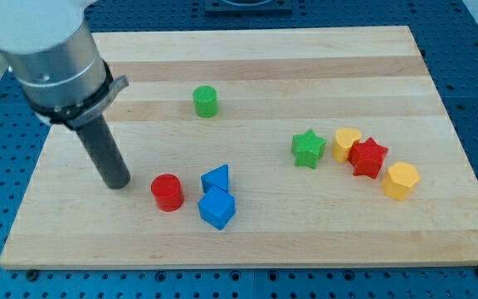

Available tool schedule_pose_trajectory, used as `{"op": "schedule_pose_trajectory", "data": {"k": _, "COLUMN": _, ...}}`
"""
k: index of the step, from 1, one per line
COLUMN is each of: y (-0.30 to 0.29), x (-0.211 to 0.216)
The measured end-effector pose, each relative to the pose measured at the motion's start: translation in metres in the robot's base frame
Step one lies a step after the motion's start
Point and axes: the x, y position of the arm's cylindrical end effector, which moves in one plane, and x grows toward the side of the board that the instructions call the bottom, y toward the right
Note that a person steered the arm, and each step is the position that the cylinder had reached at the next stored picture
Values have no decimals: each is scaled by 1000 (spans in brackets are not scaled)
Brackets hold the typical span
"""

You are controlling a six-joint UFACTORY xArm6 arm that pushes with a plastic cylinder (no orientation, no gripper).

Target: Move the green circle slightly down

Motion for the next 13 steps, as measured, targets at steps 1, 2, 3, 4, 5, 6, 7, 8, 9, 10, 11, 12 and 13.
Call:
{"op": "schedule_pose_trajectory", "data": {"k": 1, "y": 29, "x": 2}}
{"op": "schedule_pose_trajectory", "data": {"k": 2, "y": 71, "x": 2}}
{"op": "schedule_pose_trajectory", "data": {"k": 3, "y": 94, "x": 2}}
{"op": "schedule_pose_trajectory", "data": {"k": 4, "y": 61, "x": -39}}
{"op": "schedule_pose_trajectory", "data": {"k": 5, "y": 15, "x": -87}}
{"op": "schedule_pose_trajectory", "data": {"k": 6, "y": 15, "x": -146}}
{"op": "schedule_pose_trajectory", "data": {"k": 7, "y": 32, "x": -194}}
{"op": "schedule_pose_trajectory", "data": {"k": 8, "y": 126, "x": -201}}
{"op": "schedule_pose_trajectory", "data": {"k": 9, "y": 161, "x": -161}}
{"op": "schedule_pose_trajectory", "data": {"k": 10, "y": 161, "x": -144}}
{"op": "schedule_pose_trajectory", "data": {"k": 11, "y": 165, "x": -181}}
{"op": "schedule_pose_trajectory", "data": {"k": 12, "y": 144, "x": -186}}
{"op": "schedule_pose_trajectory", "data": {"k": 13, "y": 130, "x": -163}}
